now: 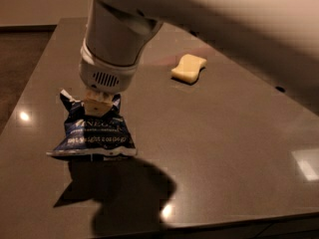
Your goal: Move blue chip bag near sponge
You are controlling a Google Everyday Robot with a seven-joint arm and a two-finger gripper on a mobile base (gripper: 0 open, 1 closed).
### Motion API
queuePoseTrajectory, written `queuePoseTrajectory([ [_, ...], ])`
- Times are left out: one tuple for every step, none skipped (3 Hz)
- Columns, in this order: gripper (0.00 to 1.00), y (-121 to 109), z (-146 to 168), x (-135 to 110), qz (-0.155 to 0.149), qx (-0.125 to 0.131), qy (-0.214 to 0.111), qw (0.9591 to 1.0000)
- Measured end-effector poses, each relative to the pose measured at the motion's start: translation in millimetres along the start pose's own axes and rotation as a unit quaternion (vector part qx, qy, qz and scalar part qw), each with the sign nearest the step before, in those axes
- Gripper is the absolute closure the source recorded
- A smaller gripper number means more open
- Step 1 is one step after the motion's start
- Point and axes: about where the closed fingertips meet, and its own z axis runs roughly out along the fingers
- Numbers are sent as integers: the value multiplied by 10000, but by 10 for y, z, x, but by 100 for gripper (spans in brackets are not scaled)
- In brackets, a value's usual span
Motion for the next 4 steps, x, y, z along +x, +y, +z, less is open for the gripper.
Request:
queuePoseTrajectory([
  [100,-13,-31,-6,28,39,-26,10000],
  [100,-12,-52,-1,95,78,-62,9999],
  [100,-195,-96,118,449,187,-164,9987],
  [100,-480,-115,278,752,287,-226,9965],
])
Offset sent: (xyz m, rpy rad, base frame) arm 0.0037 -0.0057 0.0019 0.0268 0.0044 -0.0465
